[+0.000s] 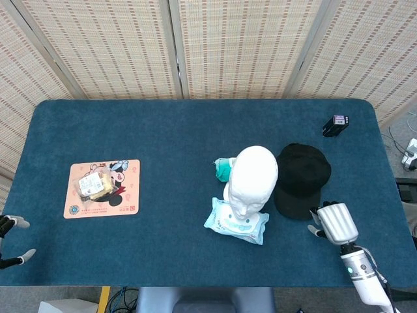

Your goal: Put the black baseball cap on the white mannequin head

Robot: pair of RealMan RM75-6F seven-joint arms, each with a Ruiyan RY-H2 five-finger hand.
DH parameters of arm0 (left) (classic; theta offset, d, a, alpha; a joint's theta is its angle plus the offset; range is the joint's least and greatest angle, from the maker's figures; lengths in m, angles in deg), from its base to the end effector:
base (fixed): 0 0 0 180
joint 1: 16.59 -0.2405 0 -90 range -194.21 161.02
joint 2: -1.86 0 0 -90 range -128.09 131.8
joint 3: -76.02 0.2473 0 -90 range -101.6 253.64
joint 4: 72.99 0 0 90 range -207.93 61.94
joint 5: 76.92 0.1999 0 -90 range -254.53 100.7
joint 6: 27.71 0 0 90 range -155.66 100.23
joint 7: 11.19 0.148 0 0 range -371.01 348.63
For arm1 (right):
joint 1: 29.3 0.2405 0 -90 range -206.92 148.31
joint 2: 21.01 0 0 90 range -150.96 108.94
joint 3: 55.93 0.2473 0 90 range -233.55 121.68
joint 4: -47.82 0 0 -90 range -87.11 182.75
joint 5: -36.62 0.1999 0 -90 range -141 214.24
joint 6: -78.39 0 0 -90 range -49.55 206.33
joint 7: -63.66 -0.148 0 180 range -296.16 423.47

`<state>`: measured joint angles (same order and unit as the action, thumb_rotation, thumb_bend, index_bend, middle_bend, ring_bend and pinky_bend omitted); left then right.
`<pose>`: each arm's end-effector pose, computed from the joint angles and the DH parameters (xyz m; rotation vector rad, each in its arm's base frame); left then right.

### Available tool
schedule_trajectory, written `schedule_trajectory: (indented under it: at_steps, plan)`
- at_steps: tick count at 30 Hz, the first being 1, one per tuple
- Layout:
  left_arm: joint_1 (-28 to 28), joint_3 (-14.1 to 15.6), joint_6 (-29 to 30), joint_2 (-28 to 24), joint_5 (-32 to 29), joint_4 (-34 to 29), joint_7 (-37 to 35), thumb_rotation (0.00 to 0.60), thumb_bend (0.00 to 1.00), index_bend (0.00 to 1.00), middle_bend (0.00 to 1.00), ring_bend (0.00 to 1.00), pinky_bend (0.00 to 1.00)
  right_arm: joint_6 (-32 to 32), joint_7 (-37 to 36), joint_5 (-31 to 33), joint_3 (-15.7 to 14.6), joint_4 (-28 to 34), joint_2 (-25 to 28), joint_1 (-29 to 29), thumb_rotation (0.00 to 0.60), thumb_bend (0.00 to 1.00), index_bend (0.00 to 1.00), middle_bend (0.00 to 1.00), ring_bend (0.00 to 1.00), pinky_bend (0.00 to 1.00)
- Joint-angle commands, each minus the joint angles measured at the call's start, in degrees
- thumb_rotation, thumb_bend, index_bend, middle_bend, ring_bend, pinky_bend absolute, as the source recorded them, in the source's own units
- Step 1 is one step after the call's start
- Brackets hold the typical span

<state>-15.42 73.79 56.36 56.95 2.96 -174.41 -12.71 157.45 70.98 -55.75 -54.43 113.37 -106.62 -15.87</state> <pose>-0.3058 0.1595 0.1997 -1.2625 -1.0211 -0.8118 -0.3064 -0.2280 0.0607 1.6764 -0.6620 0.8091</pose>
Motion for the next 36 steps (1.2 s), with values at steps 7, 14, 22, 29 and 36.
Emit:
schedule_trajectory:
  at_steps: [7,14,22,29,36]
  plan:
    - [-0.2,-0.2,0.5,-0.4,0.1,-0.2,-0.6,0.600,0.09,0.40,0.32,0.20,0.41,-2.6,-2.0,0.9,0.3,-5.7,-4.8,2.1,0.600,0.00,0.78,0.87,0.65,0.71]
    - [-0.3,-0.3,0.5,-0.7,0.0,0.0,-1.3,0.600,0.09,0.40,0.32,0.20,0.41,-3.4,-2.8,1.2,0.5,-8.1,-7.0,3.3,0.600,0.00,0.78,0.87,0.64,0.71]
    - [-0.6,-0.4,1.2,-1.0,0.0,-0.3,-1.4,0.600,0.09,0.40,0.32,0.20,0.41,-4.4,-3.0,1.7,0.5,-10.2,-8.7,4.3,0.600,0.00,0.78,0.87,0.65,0.71]
    - [-0.9,-0.4,1.6,-1.3,0.1,-0.5,-1.7,0.600,0.09,0.40,0.32,0.20,0.41,-4.8,-3.4,2.2,0.6,-12.5,-10.1,4.8,0.600,0.00,0.78,0.87,0.64,0.71]
    - [-1.1,-0.4,1.7,-1.4,0.1,-0.3,-2.0,0.600,0.09,0.40,0.32,0.20,0.41,-4.3,-3.8,2.9,1.3,-14.7,-11.0,5.2,0.600,0.00,0.78,0.87,0.65,0.71]
